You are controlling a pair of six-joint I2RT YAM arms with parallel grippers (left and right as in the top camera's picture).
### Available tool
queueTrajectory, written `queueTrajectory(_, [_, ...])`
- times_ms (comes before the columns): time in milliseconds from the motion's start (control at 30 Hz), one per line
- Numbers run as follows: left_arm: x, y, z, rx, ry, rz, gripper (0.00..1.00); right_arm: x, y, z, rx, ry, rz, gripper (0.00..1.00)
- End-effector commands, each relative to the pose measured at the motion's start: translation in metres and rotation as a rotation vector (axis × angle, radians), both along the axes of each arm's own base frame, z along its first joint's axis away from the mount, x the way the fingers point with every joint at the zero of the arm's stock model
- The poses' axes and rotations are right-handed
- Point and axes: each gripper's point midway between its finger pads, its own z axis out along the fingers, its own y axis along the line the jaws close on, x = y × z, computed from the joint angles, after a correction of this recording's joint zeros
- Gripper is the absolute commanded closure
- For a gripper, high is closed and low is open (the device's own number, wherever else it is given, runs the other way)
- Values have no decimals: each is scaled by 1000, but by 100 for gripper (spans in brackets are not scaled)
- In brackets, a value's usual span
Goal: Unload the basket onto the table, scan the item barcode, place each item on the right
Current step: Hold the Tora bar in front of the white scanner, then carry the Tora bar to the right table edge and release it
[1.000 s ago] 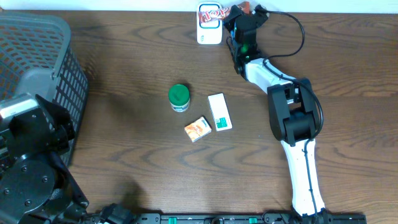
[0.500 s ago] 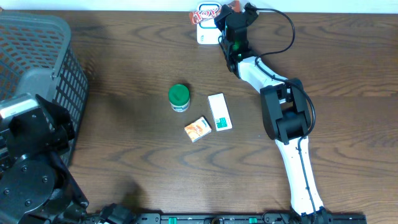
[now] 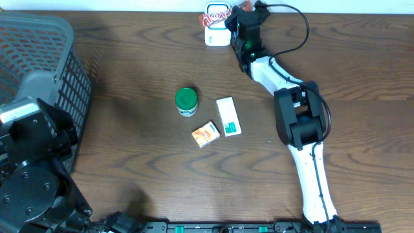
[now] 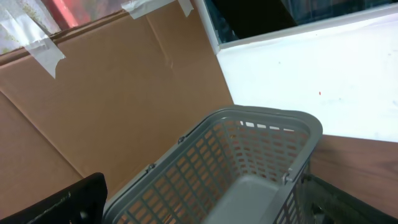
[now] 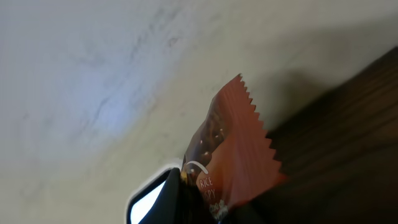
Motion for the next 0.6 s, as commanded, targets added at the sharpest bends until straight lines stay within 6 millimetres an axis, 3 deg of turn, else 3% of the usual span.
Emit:
queueTrajectory(0, [-2, 2, 0, -9, -11, 13, 2, -4, -2, 58, -127, -54, 73, 99])
queueTrajectory(100, [-2, 2, 0, -9, -11, 13, 2, -25, -6, 92, -150, 28, 96, 99])
queueTrajectory(233, [-2, 2, 0, -9, -11, 13, 2, -71, -25, 137, -248, 158, 100, 99])
queueTrajectory(433, [-2, 2, 0, -9, -11, 13, 2, -157, -124, 163, -388, 453, -86, 99])
queueTrajectory(567, [-2, 2, 0, -9, -11, 13, 2, -207, -205, 160, -450, 652, -188, 99])
